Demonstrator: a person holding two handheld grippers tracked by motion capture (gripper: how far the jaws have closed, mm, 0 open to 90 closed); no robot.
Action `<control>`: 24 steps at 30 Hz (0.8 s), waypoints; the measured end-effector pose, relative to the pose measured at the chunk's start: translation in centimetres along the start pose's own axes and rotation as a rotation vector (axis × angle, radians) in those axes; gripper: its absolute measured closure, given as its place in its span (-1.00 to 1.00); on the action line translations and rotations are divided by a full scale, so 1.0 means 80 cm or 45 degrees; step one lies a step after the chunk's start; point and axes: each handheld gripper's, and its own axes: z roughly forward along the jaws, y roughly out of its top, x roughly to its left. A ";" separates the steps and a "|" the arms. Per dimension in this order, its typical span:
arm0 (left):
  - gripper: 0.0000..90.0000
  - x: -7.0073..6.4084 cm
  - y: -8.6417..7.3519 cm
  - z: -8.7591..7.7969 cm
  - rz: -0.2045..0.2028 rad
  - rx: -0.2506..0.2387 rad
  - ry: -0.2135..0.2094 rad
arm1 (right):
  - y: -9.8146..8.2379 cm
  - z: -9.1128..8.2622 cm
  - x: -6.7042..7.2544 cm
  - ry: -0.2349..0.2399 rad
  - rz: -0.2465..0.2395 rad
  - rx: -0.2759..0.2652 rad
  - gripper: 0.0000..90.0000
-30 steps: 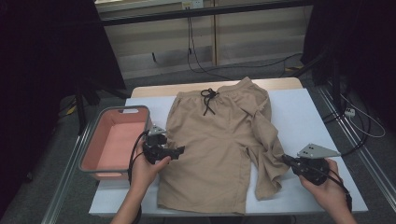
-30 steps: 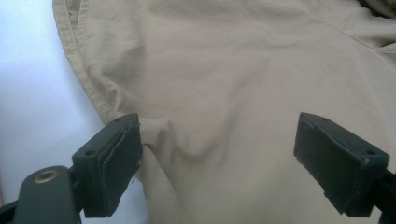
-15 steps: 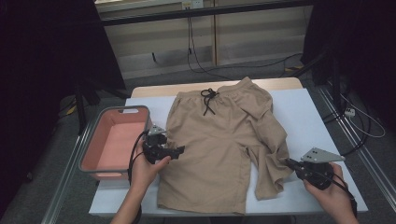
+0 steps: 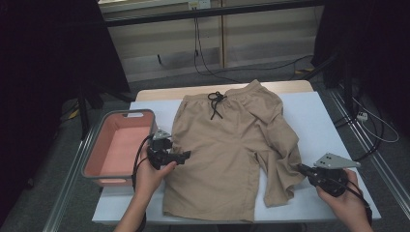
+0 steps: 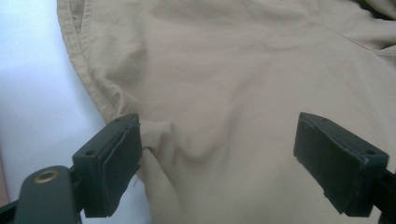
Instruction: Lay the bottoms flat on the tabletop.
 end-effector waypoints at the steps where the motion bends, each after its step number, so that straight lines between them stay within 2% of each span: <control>1: -0.66 0.000 0.000 0.000 0.003 0.001 0.000 | 0.000 -0.002 -0.001 -0.002 0.001 -0.004 1.00; 24: -0.66 -0.003 0.004 0.003 0.009 -0.001 -0.010 | -0.018 -0.021 -0.017 -0.054 0.052 -0.007 1.00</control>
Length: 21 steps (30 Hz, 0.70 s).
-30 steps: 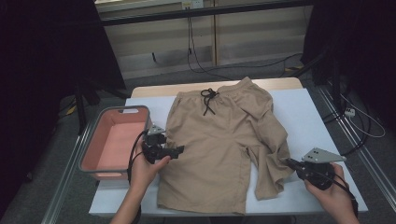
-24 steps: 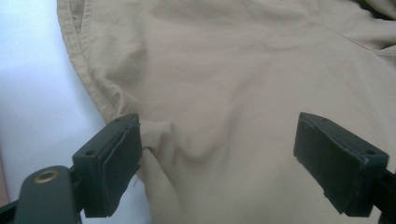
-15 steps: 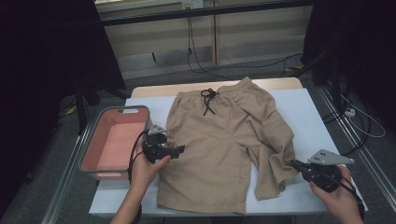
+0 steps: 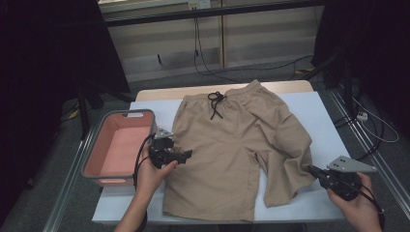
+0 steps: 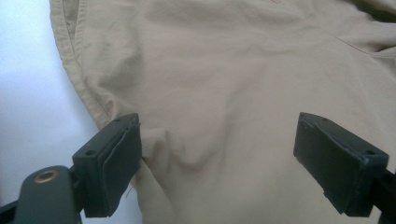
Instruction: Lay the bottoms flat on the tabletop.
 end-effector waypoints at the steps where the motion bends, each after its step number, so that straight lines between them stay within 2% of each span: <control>1: -0.66 0.000 0.000 0.000 0.004 0.000 0.000 | -0.001 -0.001 -0.001 -0.004 0.003 0.000 1.00; 8: -0.66 -0.001 0.000 0.001 0.004 0.000 -0.001 | -0.013 -0.007 -0.012 -0.025 0.035 0.011 1.00; 21: -0.66 0.001 0.001 -0.002 -0.006 -0.005 -0.004 | -0.014 -0.022 -0.029 -0.071 0.094 -0.023 1.00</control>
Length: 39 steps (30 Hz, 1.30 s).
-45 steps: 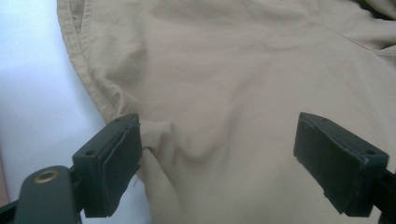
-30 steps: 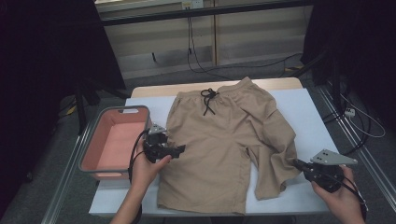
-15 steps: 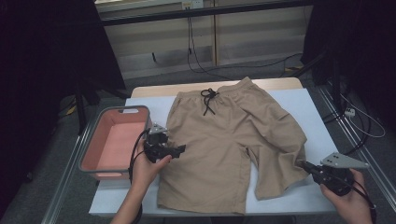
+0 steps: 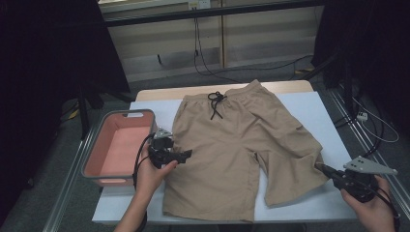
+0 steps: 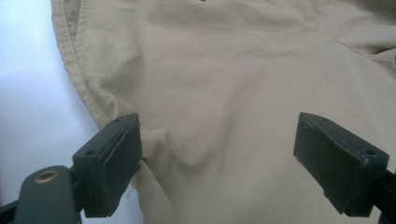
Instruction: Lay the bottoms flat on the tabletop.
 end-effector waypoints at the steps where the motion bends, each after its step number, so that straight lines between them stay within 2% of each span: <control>1: -0.66 0.000 0.000 0.000 0.001 -0.001 0.002 | 0.000 -0.002 -0.001 -0.003 0.003 -0.001 1.00; 3: -0.66 0.000 0.000 0.000 -0.004 -0.010 0.003 | 0.001 -0.008 -0.006 -0.025 0.006 -0.013 1.00; 7: -0.66 0.001 -0.001 0.001 0.004 -0.001 0.005 | 0.002 -0.018 -0.020 -0.058 0.058 -0.039 0.99; 8: -0.66 0.000 -0.001 0.001 0.005 -0.001 0.003 | 0.003 -0.019 -0.021 -0.061 0.063 -0.037 0.91; 10: -0.66 0.000 -0.001 0.002 0.004 0.001 0.003 | 0.006 -0.019 -0.019 -0.077 0.072 -0.051 0.62; 14: -0.66 -0.001 -0.001 0.003 0.006 0.003 0.000 | 0.023 -0.016 -0.003 -0.072 0.035 -0.076 0.20; 17: -0.66 -0.002 -0.001 0.003 0.004 0.002 0.000 | 0.037 -0.004 0.019 -0.017 -0.018 -0.062 -0.05; 23: -0.66 -0.001 -0.002 0.003 0.008 0.009 -0.007 | 0.052 0.038 0.064 0.110 -0.109 0.001 -0.30; 25: -0.66 -0.001 -0.002 0.004 0.005 0.009 -0.007 | 0.054 0.050 0.076 0.136 -0.133 0.023 -0.39; 29: -0.67 -0.002 -0.002 0.005 0.009 0.013 -0.011 | 0.061 0.072 0.102 0.200 -0.177 0.051 -0.43; 33: -0.67 -0.003 -0.001 0.005 0.011 0.009 -0.011 | 0.069 0.088 0.123 0.239 -0.212 0.060 -0.40; 39: -0.67 -0.003 -0.002 0.005 0.013 0.010 -0.011 | 0.075 0.102 0.146 0.290 -0.275 0.081 0.05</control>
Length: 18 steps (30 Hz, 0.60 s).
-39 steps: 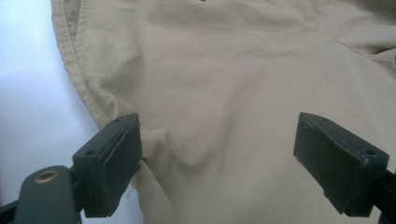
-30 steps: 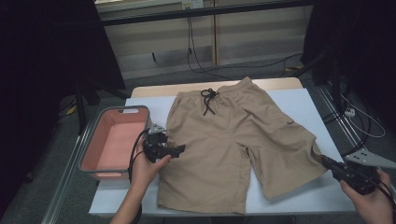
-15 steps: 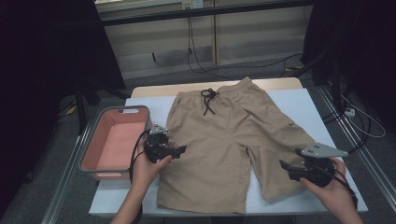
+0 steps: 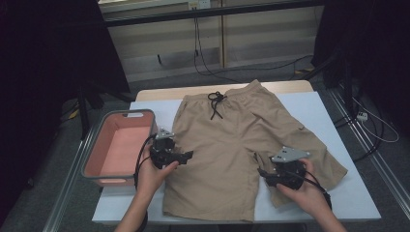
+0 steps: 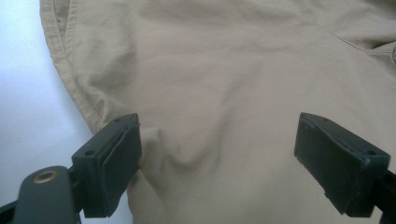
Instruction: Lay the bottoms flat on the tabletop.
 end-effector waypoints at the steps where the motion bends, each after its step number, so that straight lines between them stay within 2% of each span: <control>1: -0.67 0.000 0.000 0.000 -0.001 0.000 0.000 | 0.000 0.003 0.002 0.006 -0.003 0.011 0.06; 4: -0.67 0.000 0.001 -0.001 0.003 0.003 -0.002 | -0.005 0.012 0.003 0.003 -0.001 0.056 0.19; 6: -0.67 0.000 0.001 -0.001 0.001 0.003 -0.001 | -0.010 0.018 0.002 0.012 0.010 0.083 0.21; 8: -0.67 0.000 0.001 0.000 0.006 0.001 0.000 | -0.014 0.022 0.002 0.032 0.012 0.108 0.33; 11: -0.67 -0.002 0.001 0.001 0.006 0.003 0.001 | -0.014 0.025 0.004 0.054 0.008 0.109 0.55; 14: -0.67 -0.003 0.001 0.002 0.011 0.002 0.001 | -0.012 0.027 0.007 0.058 -0.005 0.104 0.85; 15: -0.67 -0.003 0.001 0.002 0.011 0.002 0.000 | -0.011 0.028 0.007 0.079 0.001 0.109 0.94; 18: -0.67 -0.003 0.001 0.001 0.013 0.002 0.002 | -0.011 0.030 0.009 0.072 -0.017 0.101 1.00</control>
